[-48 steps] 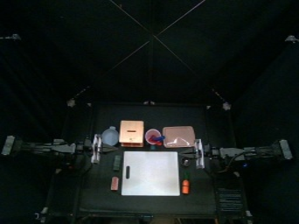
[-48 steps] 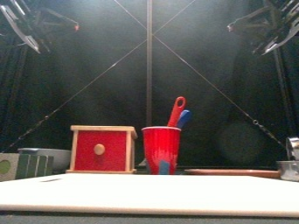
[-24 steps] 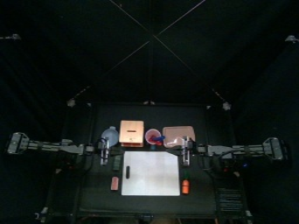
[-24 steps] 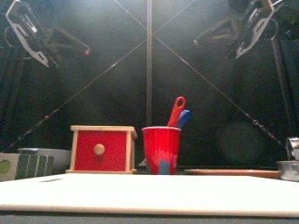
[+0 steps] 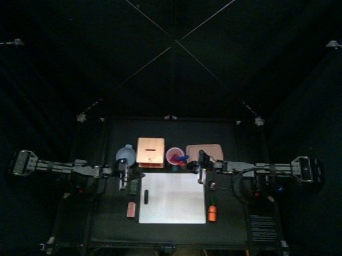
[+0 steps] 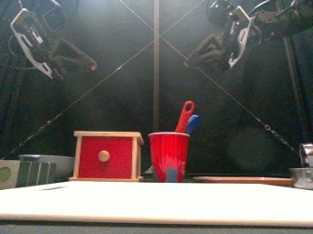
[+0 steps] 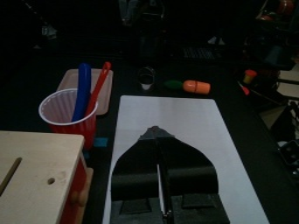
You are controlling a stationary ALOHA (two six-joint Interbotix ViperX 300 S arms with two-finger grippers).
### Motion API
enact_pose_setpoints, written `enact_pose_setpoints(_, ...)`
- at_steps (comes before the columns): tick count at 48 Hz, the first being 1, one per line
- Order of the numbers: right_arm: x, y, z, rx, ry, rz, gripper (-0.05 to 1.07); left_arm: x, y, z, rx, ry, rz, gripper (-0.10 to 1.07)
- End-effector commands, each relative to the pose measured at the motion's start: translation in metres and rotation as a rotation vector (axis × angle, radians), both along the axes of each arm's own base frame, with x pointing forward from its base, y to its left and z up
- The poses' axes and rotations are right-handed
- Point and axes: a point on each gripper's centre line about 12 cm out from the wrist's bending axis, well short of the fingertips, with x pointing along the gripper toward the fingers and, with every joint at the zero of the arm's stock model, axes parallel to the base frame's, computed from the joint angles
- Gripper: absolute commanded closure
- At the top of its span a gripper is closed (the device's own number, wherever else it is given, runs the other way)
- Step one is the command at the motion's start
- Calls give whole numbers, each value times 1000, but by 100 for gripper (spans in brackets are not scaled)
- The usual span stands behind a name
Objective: Place knife on cutting board
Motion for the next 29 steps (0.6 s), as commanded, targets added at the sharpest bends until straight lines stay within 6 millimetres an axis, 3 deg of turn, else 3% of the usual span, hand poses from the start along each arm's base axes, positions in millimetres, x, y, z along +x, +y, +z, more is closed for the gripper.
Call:
enact_pose_setpoints(1,5,-6,11,0,-3,-15,99,2,-1,7,-3,-25,-1,81)
enact_pose_setpoints(6,7,-11,8,4,26,-26,95,2,-1,5,-6,-21,0,81)
enact_pose_setpoints(10,10,-14,7,2,54,-33,86,1,0,4,-7,-18,1,81)
enact_pose_setpoints(24,26,-22,-10,-42,216,-19,32,0,0,2,-18,-12,6,81)
enact_pose_setpoints(29,32,-24,-19,-72,286,-8,19,-1,1,-1,-28,-6,14,81)
